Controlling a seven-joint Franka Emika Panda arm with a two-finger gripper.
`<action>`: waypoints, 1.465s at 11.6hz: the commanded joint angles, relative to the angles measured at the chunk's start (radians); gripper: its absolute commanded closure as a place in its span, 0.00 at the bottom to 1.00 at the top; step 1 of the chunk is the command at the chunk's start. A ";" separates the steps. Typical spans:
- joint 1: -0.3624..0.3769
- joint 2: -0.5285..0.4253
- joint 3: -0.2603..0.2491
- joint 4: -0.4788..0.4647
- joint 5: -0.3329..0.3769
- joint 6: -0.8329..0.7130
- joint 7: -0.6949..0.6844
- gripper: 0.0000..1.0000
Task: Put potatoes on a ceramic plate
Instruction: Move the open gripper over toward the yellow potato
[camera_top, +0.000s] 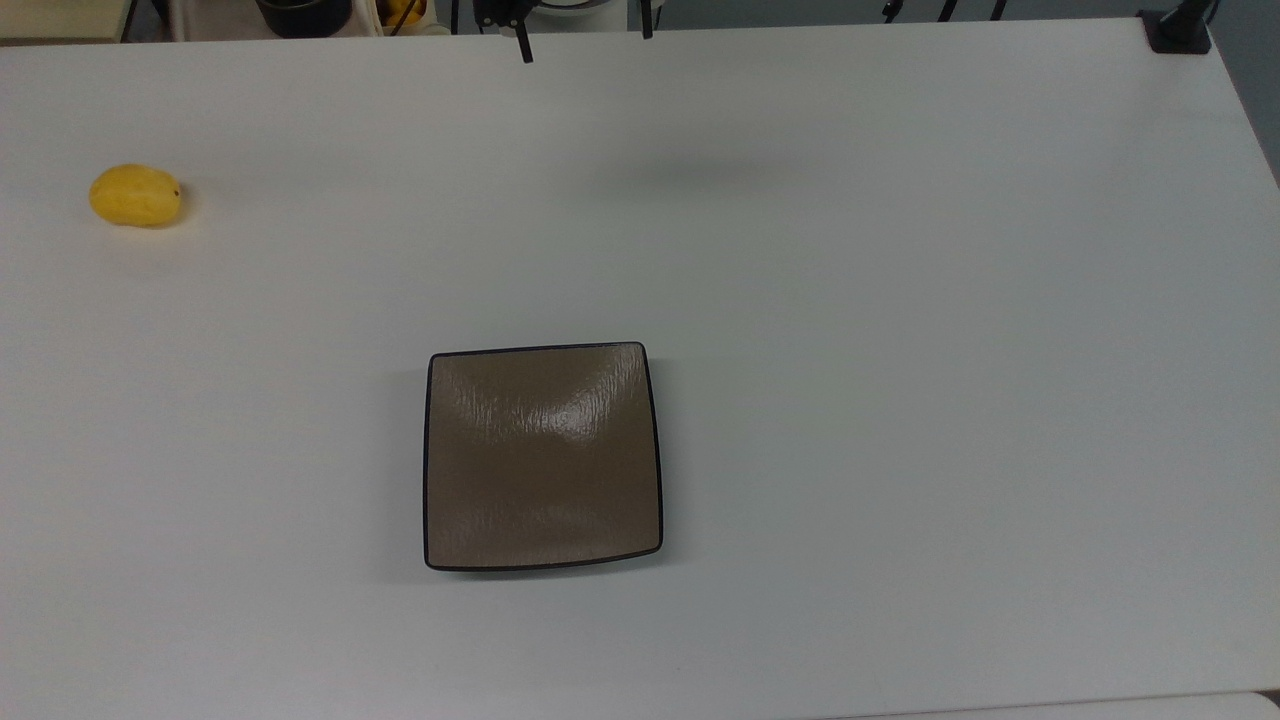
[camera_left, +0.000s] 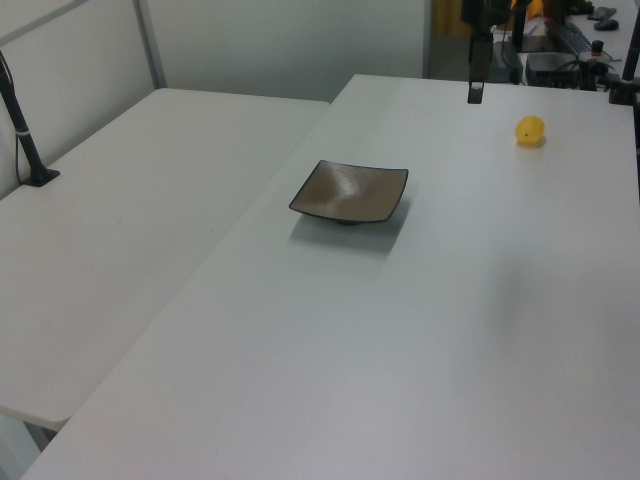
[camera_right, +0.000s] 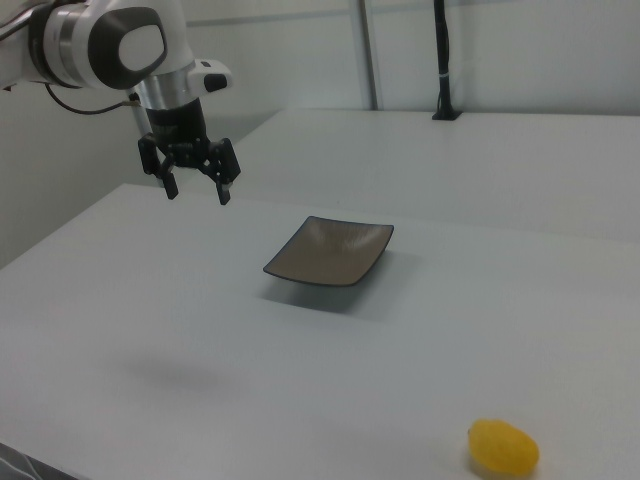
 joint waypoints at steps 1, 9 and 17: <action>0.005 -0.019 -0.016 -0.022 -0.010 0.003 -0.037 0.00; -0.105 -0.022 -0.016 -0.042 -0.008 -0.003 -0.419 0.00; -0.399 -0.013 -0.018 -0.045 -0.037 -0.002 -1.156 0.00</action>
